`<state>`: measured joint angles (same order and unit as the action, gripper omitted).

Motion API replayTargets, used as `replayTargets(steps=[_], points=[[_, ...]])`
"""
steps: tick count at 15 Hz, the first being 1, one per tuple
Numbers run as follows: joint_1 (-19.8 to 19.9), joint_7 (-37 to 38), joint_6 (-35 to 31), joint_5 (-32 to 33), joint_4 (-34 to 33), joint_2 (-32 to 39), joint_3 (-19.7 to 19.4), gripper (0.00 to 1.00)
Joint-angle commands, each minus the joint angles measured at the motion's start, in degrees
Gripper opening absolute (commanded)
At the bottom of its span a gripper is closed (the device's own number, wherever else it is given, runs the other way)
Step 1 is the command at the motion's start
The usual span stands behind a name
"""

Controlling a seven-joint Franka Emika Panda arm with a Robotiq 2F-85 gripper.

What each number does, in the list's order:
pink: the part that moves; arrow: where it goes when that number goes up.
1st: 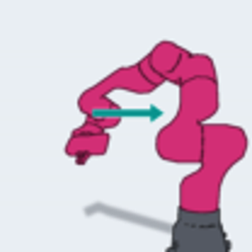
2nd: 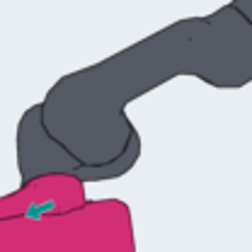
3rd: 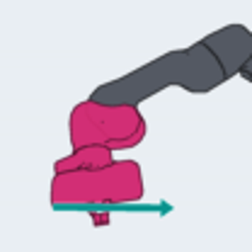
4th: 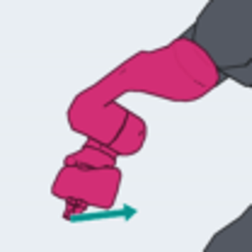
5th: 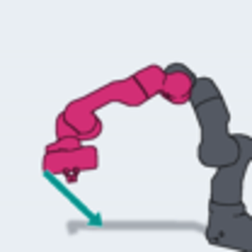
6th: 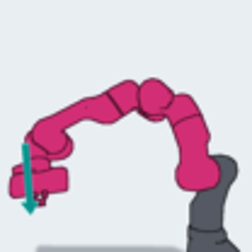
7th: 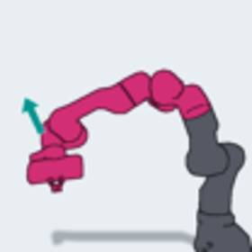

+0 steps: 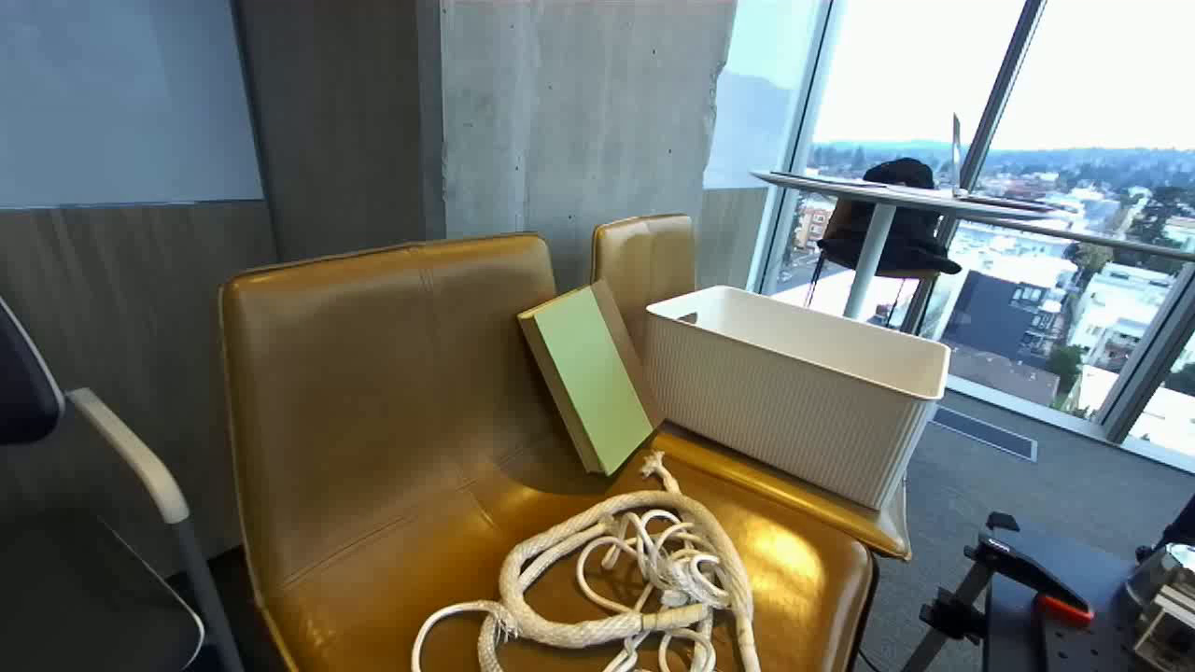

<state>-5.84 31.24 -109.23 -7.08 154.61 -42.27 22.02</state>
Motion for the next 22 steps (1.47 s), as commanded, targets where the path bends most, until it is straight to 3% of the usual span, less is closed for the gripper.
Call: replayTargets(steps=[1,5,11,14,19,20,22], points=[[-0.6,0.4,0.0,0.5,-0.1,0.2,-0.6,1.00],[-0.3,0.1,-4.0,1.3,-1.1,3.3,0.2,1.00],[3.0,0.8,-20.8,7.0,-4.7,17.5,0.8,1.00],[9.0,2.1,-29.0,14.0,-9.1,28.0,1.8,1.00],[16.2,8.3,-35.8,26.4,-18.9,46.0,0.5,1.00],[11.6,10.2,-36.4,28.7,-21.3,49.7,-5.3,1.00],[8.5,12.4,-37.8,31.0,-27.0,56.9,-10.4,1.00]])
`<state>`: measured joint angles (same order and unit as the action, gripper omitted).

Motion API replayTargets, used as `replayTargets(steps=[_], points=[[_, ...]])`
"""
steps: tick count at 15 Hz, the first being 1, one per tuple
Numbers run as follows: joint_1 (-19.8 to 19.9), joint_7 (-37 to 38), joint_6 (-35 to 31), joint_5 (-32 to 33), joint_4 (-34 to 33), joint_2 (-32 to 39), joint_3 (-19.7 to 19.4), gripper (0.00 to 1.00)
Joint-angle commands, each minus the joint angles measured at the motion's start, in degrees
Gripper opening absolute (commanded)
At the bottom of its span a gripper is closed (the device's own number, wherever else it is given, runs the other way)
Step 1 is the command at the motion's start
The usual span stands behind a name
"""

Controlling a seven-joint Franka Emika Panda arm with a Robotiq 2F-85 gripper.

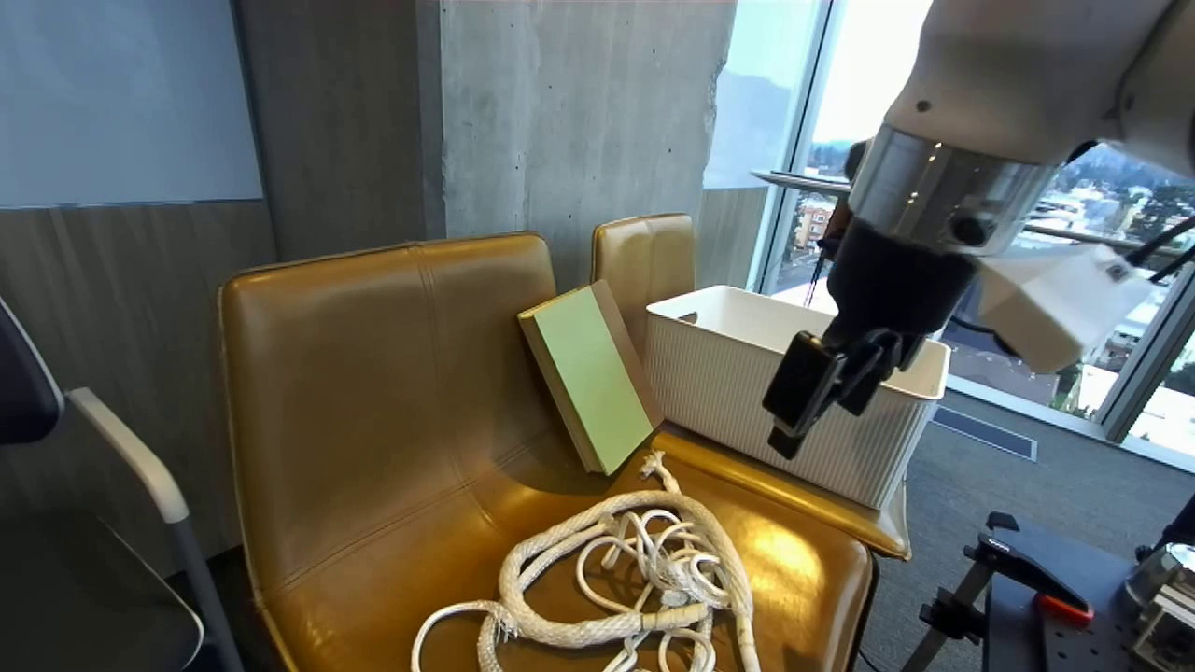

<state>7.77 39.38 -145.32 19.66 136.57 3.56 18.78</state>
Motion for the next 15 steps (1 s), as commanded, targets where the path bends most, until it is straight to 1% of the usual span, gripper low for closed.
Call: replayTargets(steps=[1,4,6,10,13,15], points=[[-7.0,4.3,-2.1,3.8,-11.5,13.9,-9.6,1.00],[-11.8,3.5,-4.0,0.5,-18.3,22.3,-15.8,1.00],[-14.4,2.8,-4.3,-1.3,-21.7,26.6,-18.4,1.00],[-18.0,1.9,-4.0,-4.7,-26.2,32.9,-21.7,1.00],[-19.2,1.3,-3.8,-6.2,-28.0,35.3,-23.8,1.00],[-19.4,1.0,-3.6,-6.8,-28.3,35.6,-25.0,1.00]])
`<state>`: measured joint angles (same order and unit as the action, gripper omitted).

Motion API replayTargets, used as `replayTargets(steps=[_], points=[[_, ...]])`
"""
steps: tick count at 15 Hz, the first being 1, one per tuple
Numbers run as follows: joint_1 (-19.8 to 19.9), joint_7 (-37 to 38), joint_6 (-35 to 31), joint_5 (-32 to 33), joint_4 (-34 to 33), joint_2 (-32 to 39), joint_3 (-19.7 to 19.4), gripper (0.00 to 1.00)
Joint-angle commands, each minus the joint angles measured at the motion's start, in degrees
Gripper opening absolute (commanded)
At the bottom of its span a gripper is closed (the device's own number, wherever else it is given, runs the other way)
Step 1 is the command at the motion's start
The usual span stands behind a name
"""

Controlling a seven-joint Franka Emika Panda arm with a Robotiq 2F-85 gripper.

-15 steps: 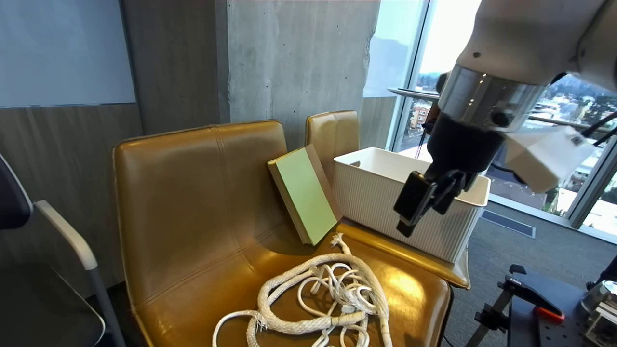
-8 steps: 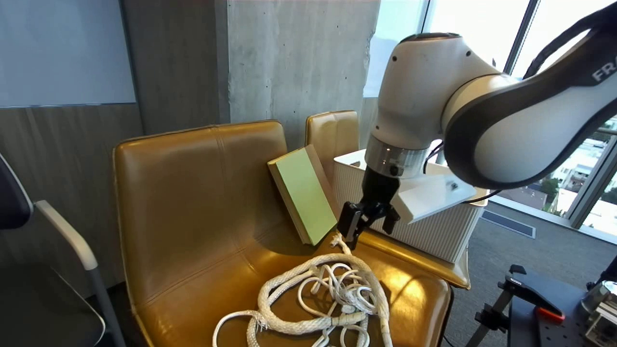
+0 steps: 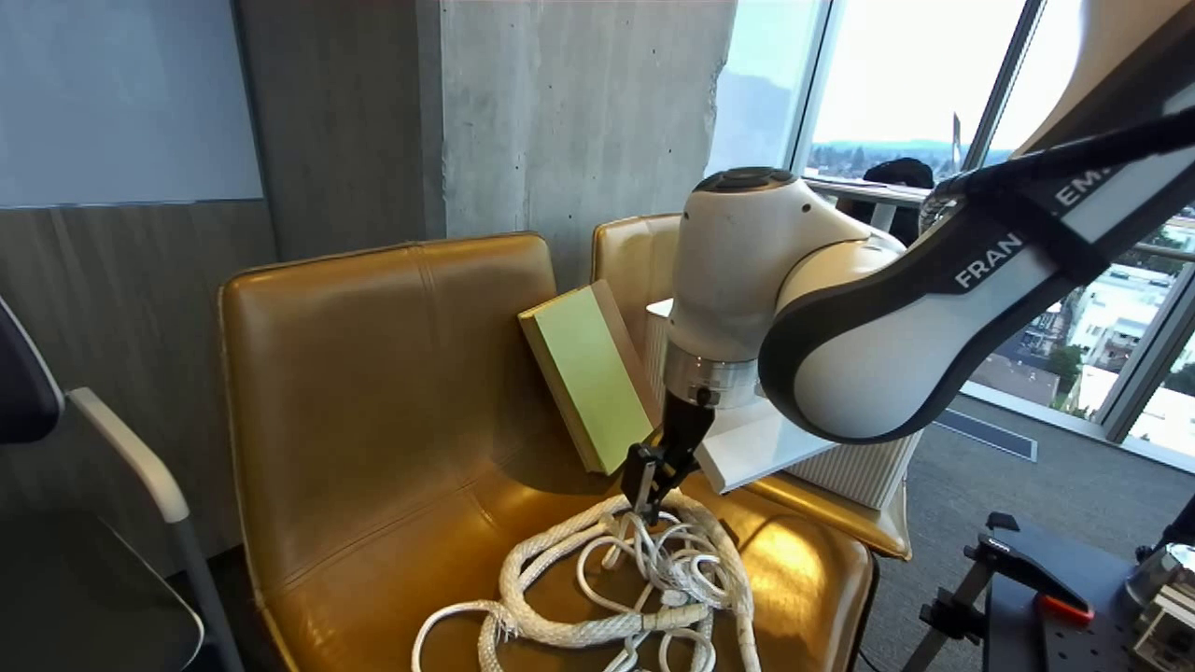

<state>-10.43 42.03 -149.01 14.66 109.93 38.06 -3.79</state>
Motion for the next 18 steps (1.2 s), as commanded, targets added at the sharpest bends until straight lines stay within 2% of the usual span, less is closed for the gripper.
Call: replayTargets(steps=[1,5,6,9,10,17,18], points=[[-1.3,-1.7,0.0,-2.0,-1.6,1.3,-3.0,1.00],[-1.2,-1.9,-0.5,-2.7,-1.3,2.7,-4.0,0.99],[-1.3,-1.9,-0.6,-3.1,-1.2,3.0,-3.9,0.81],[-1.5,-1.9,-0.7,-3.9,-1.3,4.1,-3.6,0.62],[-1.7,-1.9,-0.7,-4.1,-1.3,4.4,-3.5,0.52],[-3.4,-1.8,0.1,-4.2,-1.2,3.0,-3.3,0.02],[-3.9,-1.7,0.3,-4.1,-1.1,2.7,-3.2,0.00]])
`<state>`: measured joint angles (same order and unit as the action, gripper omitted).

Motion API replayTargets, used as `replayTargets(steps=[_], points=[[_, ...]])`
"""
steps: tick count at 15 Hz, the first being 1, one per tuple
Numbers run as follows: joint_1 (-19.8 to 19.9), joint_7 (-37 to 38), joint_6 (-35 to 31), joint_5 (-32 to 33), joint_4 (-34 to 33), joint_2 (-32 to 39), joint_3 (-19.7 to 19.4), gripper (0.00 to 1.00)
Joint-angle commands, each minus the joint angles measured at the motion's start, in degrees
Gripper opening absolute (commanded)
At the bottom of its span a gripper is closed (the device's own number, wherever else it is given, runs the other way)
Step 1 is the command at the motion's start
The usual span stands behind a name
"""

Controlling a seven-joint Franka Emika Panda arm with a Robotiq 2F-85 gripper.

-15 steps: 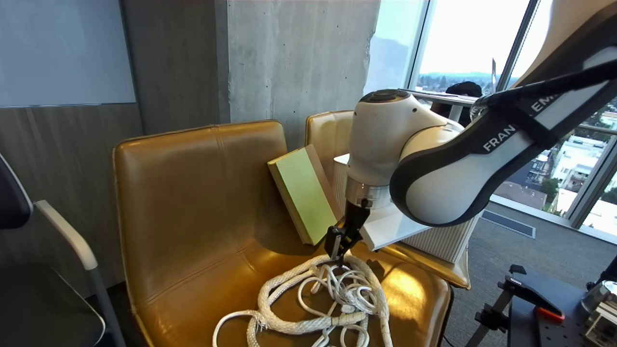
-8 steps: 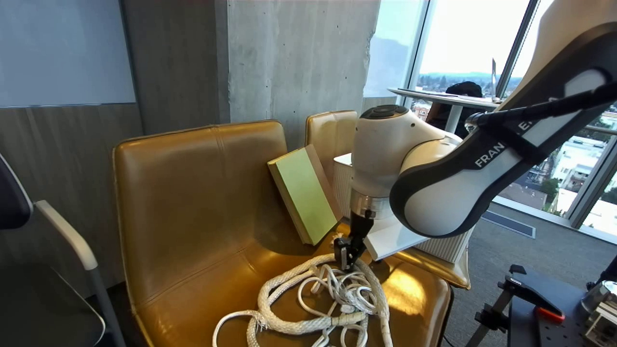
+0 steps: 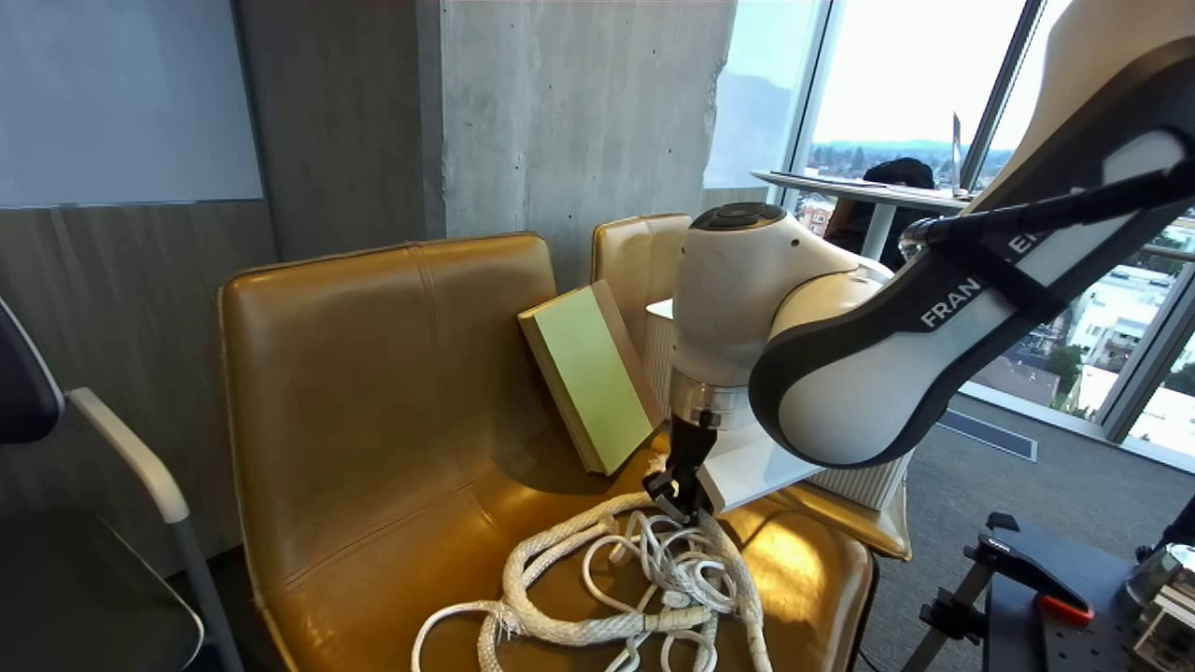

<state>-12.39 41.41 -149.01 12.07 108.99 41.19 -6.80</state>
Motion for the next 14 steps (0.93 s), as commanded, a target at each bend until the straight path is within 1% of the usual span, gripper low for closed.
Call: replayTargets(steps=[1,3,7,11,14], points=[[-2.6,-1.1,0.7,-1.4,-0.2,-0.7,-0.2,0.00],[-3.7,-1.2,1.4,-1.2,-0.1,-1.6,-0.2,0.03],[-6.1,-1.1,4.4,-0.1,0.2,-7.2,-0.7,0.03],[-7.7,-0.4,10.6,3.1,-0.7,-16.2,-0.7,0.03],[-7.8,0.0,16.7,6.7,-2.6,-22.9,0.7,0.03]])
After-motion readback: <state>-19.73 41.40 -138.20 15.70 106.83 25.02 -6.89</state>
